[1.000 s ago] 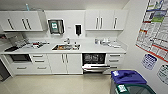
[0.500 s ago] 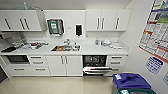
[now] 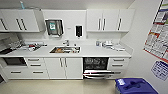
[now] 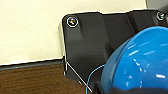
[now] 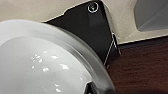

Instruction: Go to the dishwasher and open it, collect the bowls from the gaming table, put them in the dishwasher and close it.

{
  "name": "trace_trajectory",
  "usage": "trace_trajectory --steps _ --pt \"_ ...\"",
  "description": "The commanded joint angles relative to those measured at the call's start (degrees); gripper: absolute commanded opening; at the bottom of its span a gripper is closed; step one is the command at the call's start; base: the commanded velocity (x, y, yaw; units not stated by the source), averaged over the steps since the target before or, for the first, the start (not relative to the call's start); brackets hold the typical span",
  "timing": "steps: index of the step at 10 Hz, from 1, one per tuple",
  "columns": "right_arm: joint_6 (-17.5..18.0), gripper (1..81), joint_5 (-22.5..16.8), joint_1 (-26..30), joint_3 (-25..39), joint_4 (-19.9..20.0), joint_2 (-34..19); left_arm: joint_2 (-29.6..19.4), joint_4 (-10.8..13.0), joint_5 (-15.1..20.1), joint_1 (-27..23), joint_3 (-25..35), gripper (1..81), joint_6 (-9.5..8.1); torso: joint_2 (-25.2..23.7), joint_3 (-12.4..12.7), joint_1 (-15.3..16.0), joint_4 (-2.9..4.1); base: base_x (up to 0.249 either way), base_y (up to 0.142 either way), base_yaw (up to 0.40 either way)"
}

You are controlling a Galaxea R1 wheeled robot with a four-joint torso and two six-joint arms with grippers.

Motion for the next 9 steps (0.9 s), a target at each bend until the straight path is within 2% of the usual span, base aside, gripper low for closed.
trace_trajectory --steps 1,9 --pt "-0.2 1.0 -3.35 2.01 0.34 -0.46 -1.29 -0.74 0.62 2.26 -2.55 -0.17 1.0 0.21 0.0 0.0 0.0 0.0 0.191 0.0 0.0" --pt "-0.2 1.0 -3.35 2.09 0.34 -0.37 -1.29 -0.56 0.62 2.26 -2.63 -0.17 1.0 0.21 0.0 0.0 0.0 0.0 0.192 0.0 0.0"
